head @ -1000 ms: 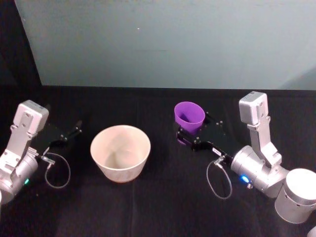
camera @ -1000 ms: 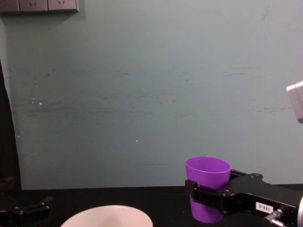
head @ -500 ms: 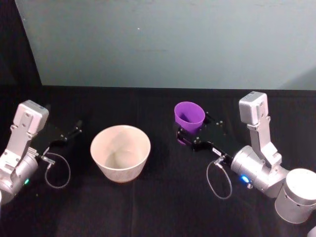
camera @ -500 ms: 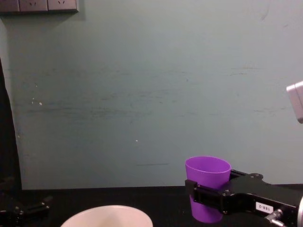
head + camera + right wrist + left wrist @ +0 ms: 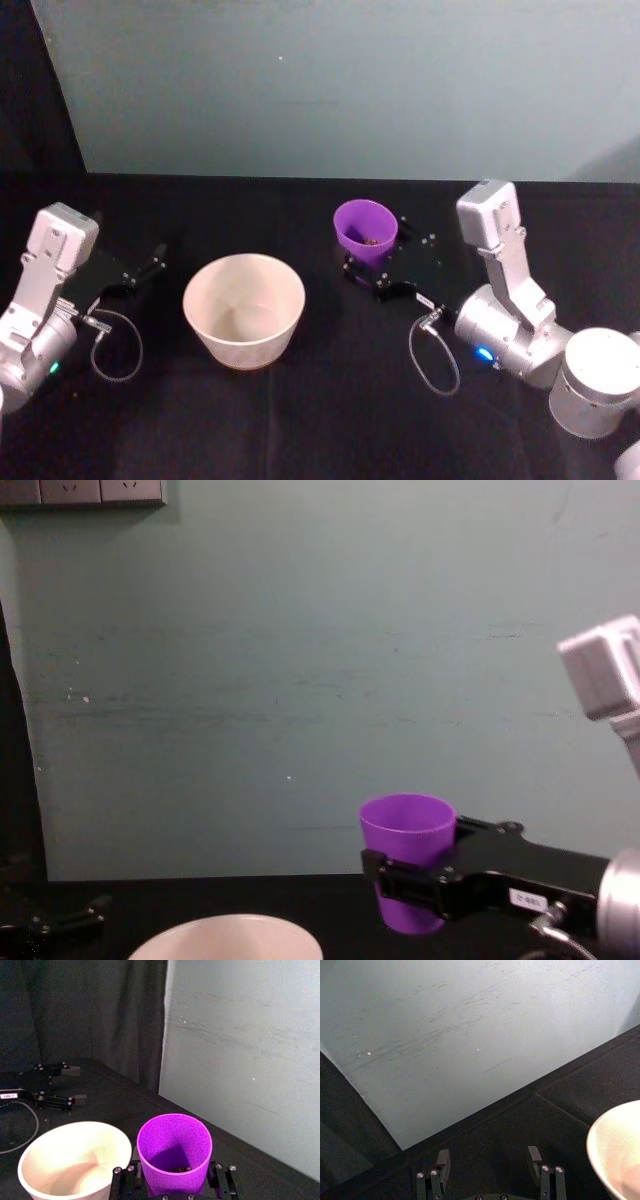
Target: Pick up the cup and pour the mung beans from the cup into the bowl.
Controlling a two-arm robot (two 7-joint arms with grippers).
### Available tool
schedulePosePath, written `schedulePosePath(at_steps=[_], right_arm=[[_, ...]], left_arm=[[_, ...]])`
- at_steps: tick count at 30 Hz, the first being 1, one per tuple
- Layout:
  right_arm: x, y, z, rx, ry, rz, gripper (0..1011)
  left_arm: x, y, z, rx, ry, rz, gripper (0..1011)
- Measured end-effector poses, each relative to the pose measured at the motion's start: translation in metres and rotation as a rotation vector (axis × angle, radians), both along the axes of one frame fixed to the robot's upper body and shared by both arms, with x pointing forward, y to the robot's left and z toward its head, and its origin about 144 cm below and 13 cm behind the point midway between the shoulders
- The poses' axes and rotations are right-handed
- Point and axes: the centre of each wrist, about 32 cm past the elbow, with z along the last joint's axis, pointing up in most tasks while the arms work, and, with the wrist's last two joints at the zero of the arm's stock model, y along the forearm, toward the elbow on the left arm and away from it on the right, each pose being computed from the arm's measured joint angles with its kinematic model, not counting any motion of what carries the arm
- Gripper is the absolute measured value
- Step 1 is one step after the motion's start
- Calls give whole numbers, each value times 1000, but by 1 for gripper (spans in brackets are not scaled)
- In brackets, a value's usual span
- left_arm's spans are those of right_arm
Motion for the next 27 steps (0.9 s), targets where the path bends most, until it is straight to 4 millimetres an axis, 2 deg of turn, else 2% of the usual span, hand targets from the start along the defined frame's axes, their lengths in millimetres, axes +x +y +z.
schedulePosePath(at_steps=[12,27], right_arm=[[8,20,26,-164,-69,32,718],[12,55,42,-459,-176,37,718]], left_arm=[[0,0,0,0,0,0,1011],[0,0,0,0,0,0,1011]])
